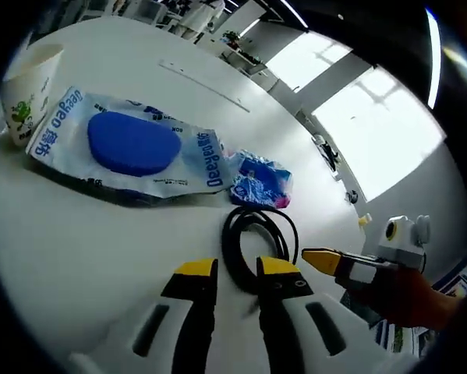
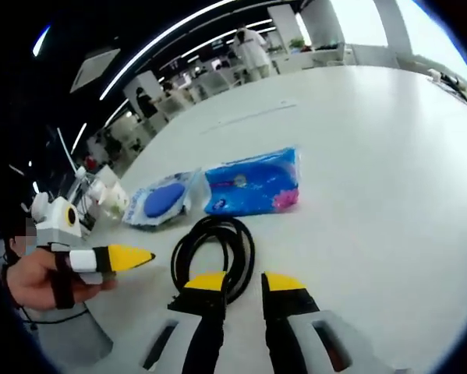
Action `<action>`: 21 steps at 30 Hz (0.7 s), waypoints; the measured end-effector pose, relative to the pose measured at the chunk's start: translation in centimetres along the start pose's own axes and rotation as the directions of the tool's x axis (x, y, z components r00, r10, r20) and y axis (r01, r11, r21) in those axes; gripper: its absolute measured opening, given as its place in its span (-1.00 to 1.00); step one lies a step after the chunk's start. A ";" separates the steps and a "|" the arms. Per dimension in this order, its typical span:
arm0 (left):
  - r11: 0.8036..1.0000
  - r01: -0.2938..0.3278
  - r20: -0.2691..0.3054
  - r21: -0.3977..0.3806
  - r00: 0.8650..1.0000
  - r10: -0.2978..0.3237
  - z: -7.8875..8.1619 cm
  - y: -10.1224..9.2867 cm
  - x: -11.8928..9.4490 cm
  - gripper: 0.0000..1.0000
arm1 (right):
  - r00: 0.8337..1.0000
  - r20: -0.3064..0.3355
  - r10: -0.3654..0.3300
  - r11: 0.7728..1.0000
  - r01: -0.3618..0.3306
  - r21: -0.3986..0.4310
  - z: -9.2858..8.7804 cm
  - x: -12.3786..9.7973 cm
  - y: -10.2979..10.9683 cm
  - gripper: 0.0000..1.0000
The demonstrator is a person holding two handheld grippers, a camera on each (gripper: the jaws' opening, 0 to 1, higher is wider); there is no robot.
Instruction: Arrange the tabletop items into an orderly group along one side of the table until the central work area is clear of visible clutter.
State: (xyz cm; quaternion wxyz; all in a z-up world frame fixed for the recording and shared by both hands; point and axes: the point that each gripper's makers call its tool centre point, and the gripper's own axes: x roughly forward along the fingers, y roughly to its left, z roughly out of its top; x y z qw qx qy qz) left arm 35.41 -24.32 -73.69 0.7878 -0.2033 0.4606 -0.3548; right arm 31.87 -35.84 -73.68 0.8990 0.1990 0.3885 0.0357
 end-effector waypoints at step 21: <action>0.999 -0.044 -0.053 0.032 0.998 0.046 -1.3 0.3 2.3 -0.97 | 0.998 -0.040 0.039 0.999 -0.038 0.012 -0.5 1.6 1.1 -0.97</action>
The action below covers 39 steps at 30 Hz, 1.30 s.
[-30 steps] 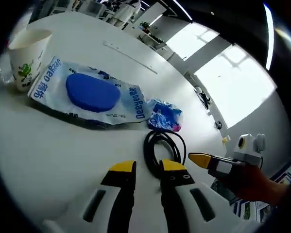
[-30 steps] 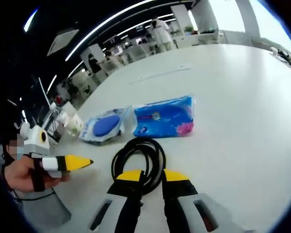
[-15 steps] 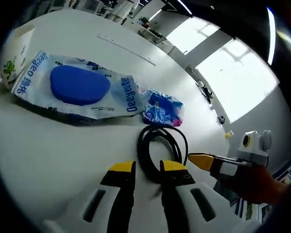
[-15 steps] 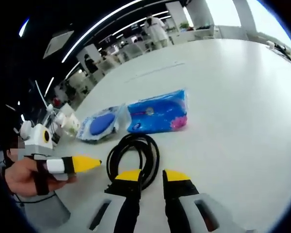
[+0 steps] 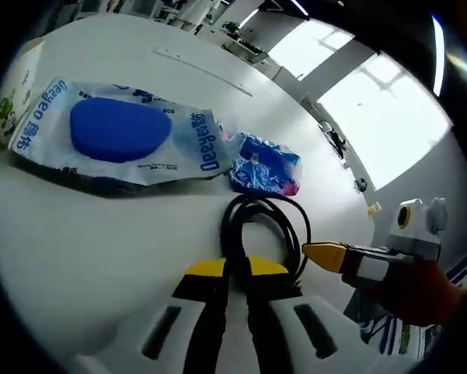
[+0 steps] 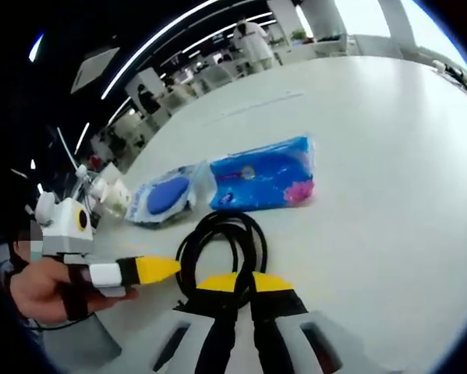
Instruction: Arrange the tabletop items into an orderly group along one side of the table until the central work area is clear of visible clutter.
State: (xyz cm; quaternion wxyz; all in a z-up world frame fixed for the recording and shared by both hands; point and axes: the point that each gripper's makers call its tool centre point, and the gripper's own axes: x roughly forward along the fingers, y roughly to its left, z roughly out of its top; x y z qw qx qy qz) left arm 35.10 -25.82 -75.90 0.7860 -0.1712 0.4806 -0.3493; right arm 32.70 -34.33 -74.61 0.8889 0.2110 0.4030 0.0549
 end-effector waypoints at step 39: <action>0.998 -0.069 0.005 0.002 0.998 0.069 0.1 2.6 -2.3 -0.96 | 0.998 -0.021 0.052 0.998 -0.052 -0.030 0.1 1.7 3.1 -0.99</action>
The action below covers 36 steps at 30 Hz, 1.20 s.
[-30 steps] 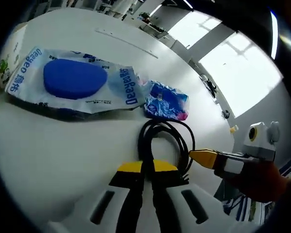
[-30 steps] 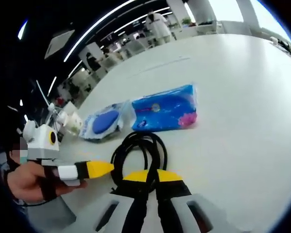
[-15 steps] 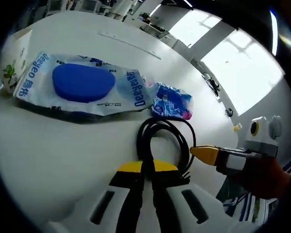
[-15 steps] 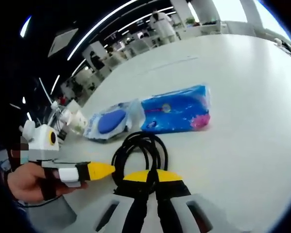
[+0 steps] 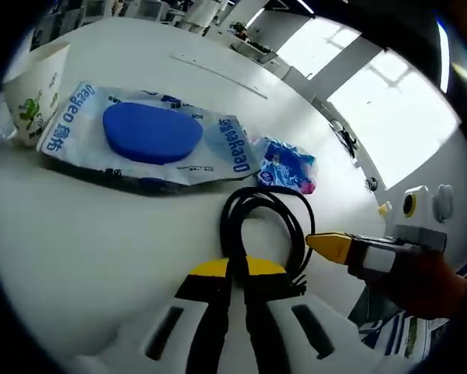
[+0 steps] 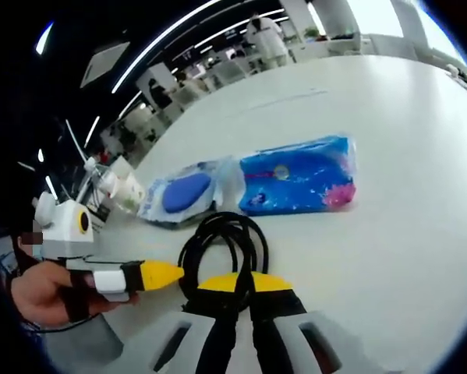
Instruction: Arrange the tabletop items into an orderly group along one side of the table until the central work area is clear of visible clutter.
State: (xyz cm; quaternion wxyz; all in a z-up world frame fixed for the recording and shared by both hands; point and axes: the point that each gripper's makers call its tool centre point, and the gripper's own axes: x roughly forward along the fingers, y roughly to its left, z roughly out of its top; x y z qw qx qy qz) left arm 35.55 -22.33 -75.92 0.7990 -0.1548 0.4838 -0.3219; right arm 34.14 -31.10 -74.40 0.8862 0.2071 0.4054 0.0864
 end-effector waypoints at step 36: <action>0.965 -0.132 0.158 0.226 0.983 0.097 3.8 8.3 -12.3 -0.73 | 0.999 0.045 -0.015 0.977 0.024 -0.210 1.4 -5.9 -2.6 -0.66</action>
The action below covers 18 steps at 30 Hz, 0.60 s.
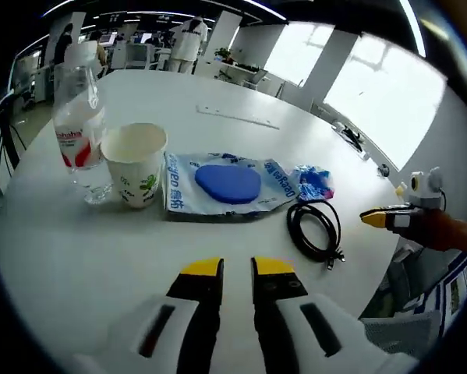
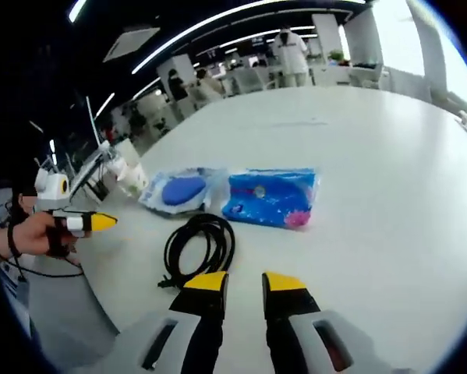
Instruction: Arrange the tabletop items into an orderly group along one side of the table until the central work area is clear of visible clutter.
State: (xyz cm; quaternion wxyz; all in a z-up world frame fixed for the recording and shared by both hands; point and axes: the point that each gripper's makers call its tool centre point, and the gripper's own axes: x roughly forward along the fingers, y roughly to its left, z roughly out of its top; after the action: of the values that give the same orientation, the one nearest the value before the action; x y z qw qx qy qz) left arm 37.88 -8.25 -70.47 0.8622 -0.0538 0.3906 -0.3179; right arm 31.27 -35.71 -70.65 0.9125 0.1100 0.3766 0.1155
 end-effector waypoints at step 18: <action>0.994 -0.072 0.158 0.078 0.986 0.059 2.0 4.6 -8.9 -0.34 | 0.993 0.071 0.095 0.987 -0.085 -0.136 -0.2 -4.3 3.7 -0.08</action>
State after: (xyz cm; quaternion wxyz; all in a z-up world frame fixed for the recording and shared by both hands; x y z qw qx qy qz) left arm 37.23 0.38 -65.03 0.9017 -0.0295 0.3099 -0.3001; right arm 27.72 -33.41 -66.89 0.9255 0.0703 0.3273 0.1771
